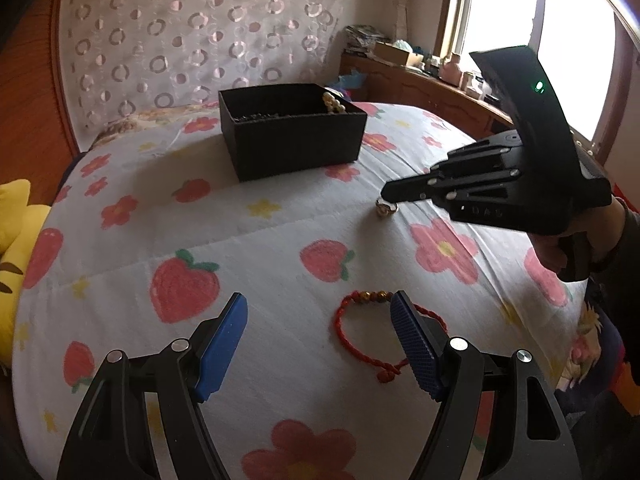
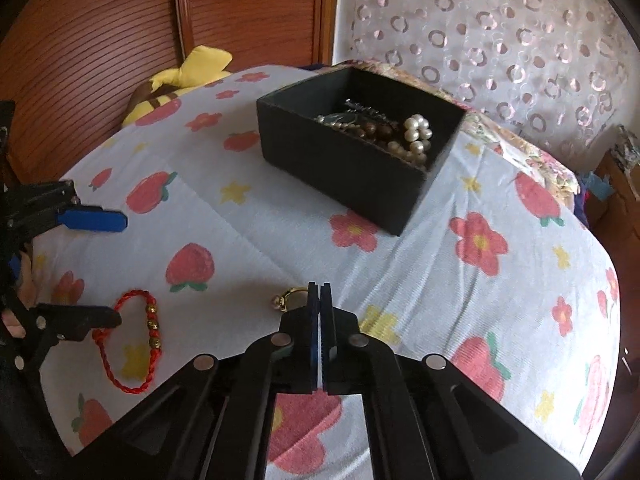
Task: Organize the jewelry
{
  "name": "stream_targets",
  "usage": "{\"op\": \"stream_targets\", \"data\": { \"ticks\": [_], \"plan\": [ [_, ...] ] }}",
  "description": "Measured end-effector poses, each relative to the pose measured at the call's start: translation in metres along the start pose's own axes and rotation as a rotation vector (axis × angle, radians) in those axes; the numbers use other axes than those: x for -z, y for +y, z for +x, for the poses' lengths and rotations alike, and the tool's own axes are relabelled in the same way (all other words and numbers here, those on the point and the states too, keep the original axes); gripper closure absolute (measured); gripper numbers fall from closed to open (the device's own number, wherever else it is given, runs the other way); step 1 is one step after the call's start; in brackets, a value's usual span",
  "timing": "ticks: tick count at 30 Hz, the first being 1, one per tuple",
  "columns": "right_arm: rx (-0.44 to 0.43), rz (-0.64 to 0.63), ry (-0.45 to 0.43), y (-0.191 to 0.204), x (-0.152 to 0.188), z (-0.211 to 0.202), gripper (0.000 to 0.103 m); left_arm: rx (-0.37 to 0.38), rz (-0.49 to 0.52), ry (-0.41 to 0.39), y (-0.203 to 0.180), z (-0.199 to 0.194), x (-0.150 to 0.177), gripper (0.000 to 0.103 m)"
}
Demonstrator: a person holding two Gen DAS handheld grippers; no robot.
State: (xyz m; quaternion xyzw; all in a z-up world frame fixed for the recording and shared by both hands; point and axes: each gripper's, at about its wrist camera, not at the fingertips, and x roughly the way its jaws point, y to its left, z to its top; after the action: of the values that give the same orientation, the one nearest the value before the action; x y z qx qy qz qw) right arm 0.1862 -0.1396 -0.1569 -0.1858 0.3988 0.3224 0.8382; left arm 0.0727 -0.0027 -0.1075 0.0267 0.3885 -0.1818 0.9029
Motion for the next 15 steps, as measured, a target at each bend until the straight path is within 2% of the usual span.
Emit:
{"op": "stream_targets", "data": {
  "ticks": [4,5,10,12,15],
  "plan": [
    [0.009,0.003,-0.033,-0.001,0.0,-0.012,0.103,0.021,0.016,0.02,-0.003,0.004,0.0,0.061],
    [0.01,0.002,-0.039,-0.001,0.0,-0.014,0.103,0.024,0.022,0.026,-0.004,0.005,0.0,0.07],
    [-0.006,0.005,-0.056,-0.001,-0.001,-0.024,0.103,0.019,0.042,0.032,-0.008,0.008,-0.001,0.087],
    [-0.035,0.003,-0.061,0.001,-0.001,-0.025,0.103,0.009,0.052,0.036,-0.009,0.009,-0.001,0.1],
    [-0.032,-0.003,-0.061,0.006,0.001,-0.023,0.101,0.005,0.066,0.037,-0.009,0.008,0.0,0.102]
  ]
}}
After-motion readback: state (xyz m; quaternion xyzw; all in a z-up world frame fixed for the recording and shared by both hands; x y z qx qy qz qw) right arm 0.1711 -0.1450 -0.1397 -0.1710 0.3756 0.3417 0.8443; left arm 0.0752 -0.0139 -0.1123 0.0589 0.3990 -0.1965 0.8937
